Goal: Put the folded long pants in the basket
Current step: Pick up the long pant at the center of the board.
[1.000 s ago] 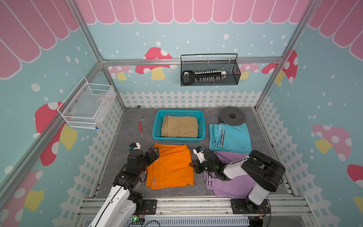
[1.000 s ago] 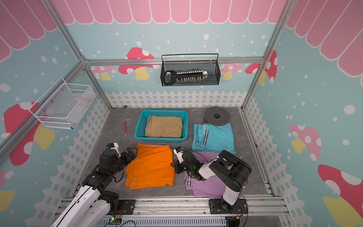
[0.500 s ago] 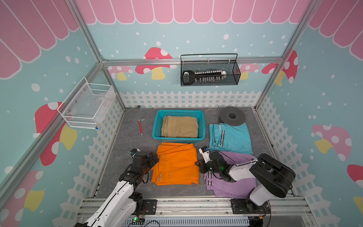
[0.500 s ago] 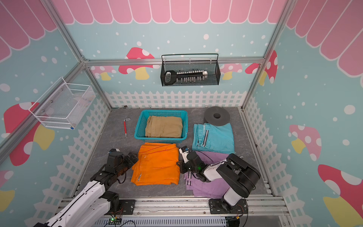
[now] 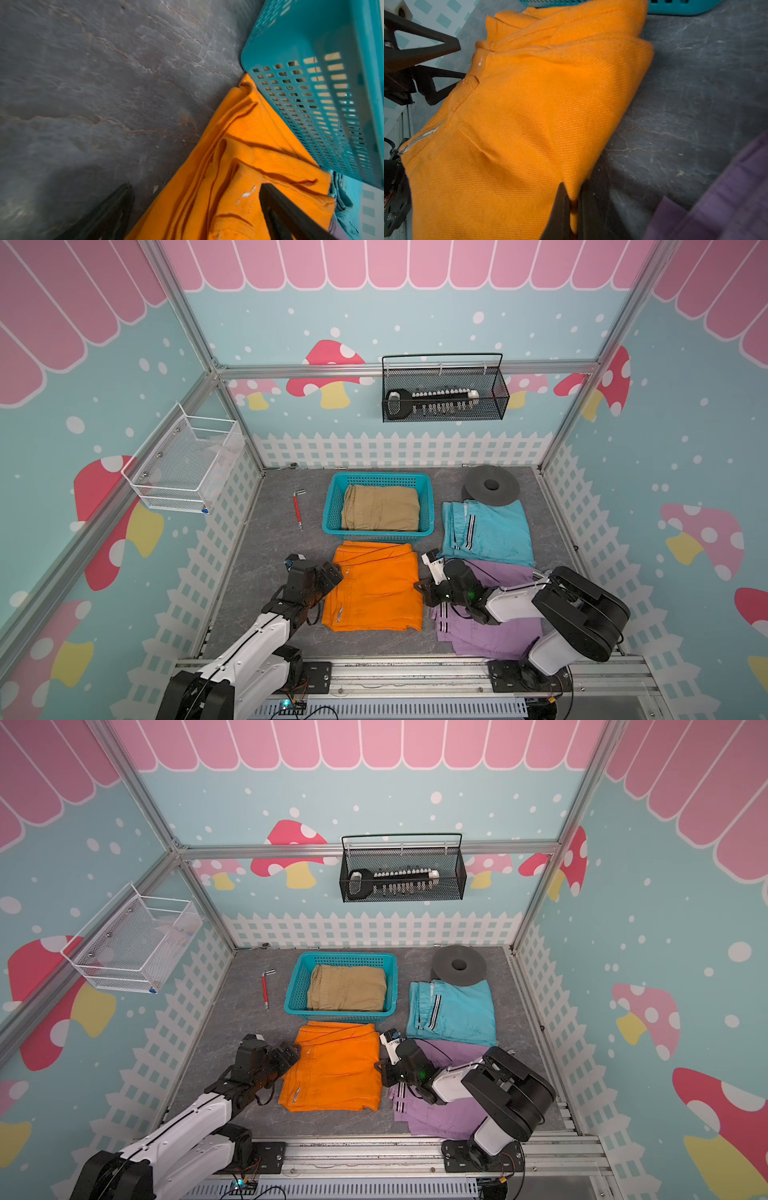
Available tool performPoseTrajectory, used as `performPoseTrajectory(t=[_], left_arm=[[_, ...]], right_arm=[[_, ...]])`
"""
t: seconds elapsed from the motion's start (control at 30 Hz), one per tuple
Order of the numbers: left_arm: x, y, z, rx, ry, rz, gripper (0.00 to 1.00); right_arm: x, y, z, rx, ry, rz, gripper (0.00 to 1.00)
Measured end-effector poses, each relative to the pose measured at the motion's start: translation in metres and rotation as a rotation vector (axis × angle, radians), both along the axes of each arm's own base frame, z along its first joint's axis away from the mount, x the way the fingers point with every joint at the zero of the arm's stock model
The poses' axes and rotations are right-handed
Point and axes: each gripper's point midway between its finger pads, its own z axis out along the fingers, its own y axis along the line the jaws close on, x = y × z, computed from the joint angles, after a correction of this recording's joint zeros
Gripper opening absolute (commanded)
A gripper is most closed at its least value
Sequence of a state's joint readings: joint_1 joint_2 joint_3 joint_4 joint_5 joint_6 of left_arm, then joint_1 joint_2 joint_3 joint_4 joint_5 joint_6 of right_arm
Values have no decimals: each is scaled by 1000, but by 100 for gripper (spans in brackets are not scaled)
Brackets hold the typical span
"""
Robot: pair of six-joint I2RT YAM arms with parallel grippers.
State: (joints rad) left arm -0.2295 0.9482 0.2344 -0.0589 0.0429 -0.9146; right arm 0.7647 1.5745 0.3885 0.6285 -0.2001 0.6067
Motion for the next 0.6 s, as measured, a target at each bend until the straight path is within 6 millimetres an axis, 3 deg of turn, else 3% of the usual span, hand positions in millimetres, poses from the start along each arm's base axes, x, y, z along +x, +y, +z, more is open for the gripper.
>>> performPoseTrajectory(t=[0.43, 0.6], left_arm=[[-17, -23, 0, -79, -92, -66, 90], [-19, -25, -2, -94, -118, -75, 76]], right_arm=[[0, 2, 10, 13, 1, 6, 0], [-1, 2, 12, 12, 1, 7, 0]])
